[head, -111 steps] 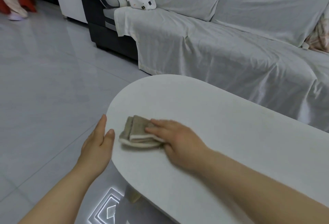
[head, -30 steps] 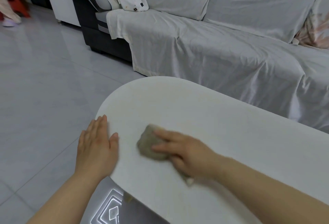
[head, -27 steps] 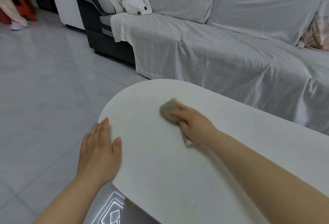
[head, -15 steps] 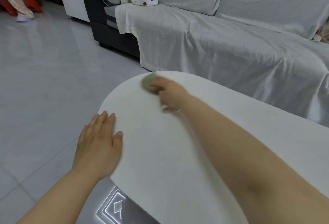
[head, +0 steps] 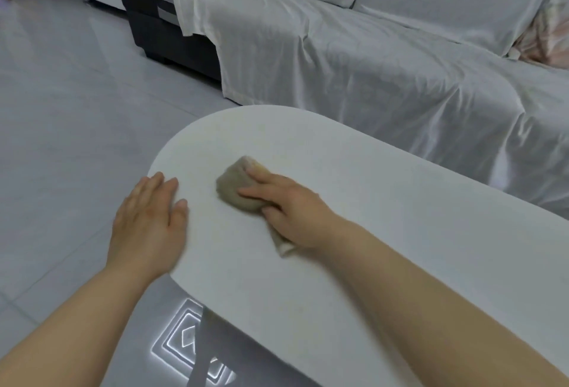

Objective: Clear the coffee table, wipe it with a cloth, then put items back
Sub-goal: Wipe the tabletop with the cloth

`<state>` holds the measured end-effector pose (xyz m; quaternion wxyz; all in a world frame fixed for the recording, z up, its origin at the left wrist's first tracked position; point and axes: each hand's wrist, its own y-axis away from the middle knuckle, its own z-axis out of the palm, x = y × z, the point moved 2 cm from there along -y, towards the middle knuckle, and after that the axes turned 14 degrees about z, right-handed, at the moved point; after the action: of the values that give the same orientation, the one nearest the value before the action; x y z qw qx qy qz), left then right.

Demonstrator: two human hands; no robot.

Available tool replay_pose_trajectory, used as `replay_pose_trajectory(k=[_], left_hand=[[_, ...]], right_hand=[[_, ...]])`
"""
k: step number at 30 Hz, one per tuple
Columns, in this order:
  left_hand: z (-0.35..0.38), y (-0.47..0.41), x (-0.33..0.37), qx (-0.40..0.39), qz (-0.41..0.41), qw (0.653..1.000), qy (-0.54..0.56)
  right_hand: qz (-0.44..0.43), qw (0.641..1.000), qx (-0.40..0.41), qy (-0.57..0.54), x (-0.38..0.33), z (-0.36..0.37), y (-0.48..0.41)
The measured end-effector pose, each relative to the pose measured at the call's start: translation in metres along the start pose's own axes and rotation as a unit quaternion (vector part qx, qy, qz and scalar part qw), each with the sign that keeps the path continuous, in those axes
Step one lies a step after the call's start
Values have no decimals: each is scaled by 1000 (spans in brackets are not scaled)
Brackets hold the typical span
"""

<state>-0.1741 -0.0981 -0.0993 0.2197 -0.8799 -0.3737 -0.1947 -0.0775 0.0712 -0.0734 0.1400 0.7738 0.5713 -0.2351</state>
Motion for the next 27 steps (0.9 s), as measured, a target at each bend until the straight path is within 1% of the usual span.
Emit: replay_pose_trajectory(k=[1,3,5,6,7,8,9,10,12,14,15,17,18,20,21,22,23,24,25,27], left_hand=[[0,1,-1,-2,-1,1000,-1],[-1,1,-1,-5,3,1000,-3],[-1,2,0,-4,7,1000,3],[-1,2,0,-4,9,1000,7],[-2,3,-1,-3,10,1000,11],[-2,3,-1,-4,11,1000,15],[-2,3,-1,-4,11,1000,15],[-2,2,-1,-4,13,1000,13],[0,2,0,-7,16,1000,0],[0,1,0,-24,17,999,-27],[-1,1,0,-35,18,998,-43],[-1,0,0,-57,17,996,-63],[-1,0,2,-63,17,996,-66],[-1,-1,3,-61,20,996,-61],[-1,-2,4,-61,19,996,-57],[-1,-2,4,-64,17,996,-59],[-1,-1,3,-67,17,996,-61],[-2,-2,3,-66,20,996,-60],[-2,-3,3,-64,23,996,-57],[-3,-1,3,-64,19,996,-51]], right_hand=[[26,1000,10,6,11,-10,13],[133,989,60,18,41,-33,34],[261,953,150,24,58,-48,51],[299,936,184,28,55,-46,56],[314,928,196,28,44,-38,58],[305,933,188,19,29,-25,58],[273,947,166,9,10,-8,57],[224,964,145,0,-12,10,57],[140,984,105,-17,-49,41,66],[97,991,86,-19,-59,41,87],[99,992,80,-10,-48,31,100],[139,985,105,-4,-12,0,134],[196,971,139,3,9,-19,153],[340,915,217,24,38,-46,184],[380,891,246,40,42,-48,189],[391,884,249,62,38,-43,185],[378,892,235,83,28,-32,174],[330,913,220,93,13,-18,158],[272,938,196,85,-4,-3,138],[200,971,123,49,-38,29,105]])
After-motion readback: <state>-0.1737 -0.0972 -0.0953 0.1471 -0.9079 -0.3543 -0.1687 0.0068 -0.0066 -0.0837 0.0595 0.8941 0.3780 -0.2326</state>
